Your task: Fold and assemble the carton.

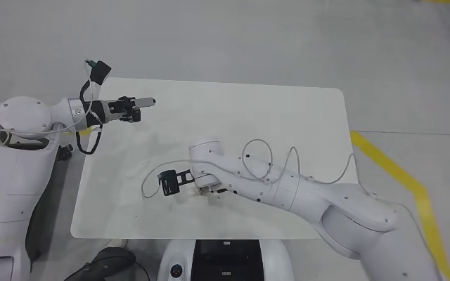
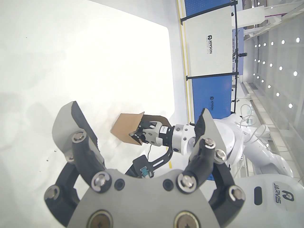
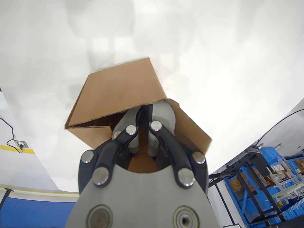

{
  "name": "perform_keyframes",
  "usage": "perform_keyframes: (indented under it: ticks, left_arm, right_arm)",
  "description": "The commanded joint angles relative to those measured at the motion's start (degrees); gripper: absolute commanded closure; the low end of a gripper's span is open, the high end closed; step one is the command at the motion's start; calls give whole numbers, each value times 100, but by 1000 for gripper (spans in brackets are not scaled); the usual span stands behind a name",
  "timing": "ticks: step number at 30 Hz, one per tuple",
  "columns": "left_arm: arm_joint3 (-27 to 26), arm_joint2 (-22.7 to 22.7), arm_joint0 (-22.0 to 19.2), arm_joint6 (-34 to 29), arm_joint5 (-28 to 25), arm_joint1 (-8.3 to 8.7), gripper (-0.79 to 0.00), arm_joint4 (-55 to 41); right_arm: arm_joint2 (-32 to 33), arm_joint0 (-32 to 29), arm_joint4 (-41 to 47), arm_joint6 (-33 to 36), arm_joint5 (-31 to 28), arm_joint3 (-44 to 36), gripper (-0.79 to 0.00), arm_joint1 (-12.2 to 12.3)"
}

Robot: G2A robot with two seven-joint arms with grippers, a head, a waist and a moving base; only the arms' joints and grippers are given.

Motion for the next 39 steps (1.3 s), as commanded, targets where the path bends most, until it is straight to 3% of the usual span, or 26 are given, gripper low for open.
perform_keyframes:
  ticks: [1,13,24,31,39]
  left_arm:
    - [0,0,0,0,0,0,-785,0]
    - [0,0,0,0,0,0,-785,0]
    - [0,0,0,0,0,0,-785,0]
    - [0,0,0,0,0,0,-785,0]
    - [0,0,0,0,0,0,-785,0]
  right_arm:
    - [0,0,29,71,71,-80,0,18]
    - [0,167,261,578,579,-958,0,263]
    - [0,277,743,1010,1010,-2008,0,735]
    - [0,7,570,844,844,-2044,0,936]
    - [0,-133,253,614,615,-1761,0,932]
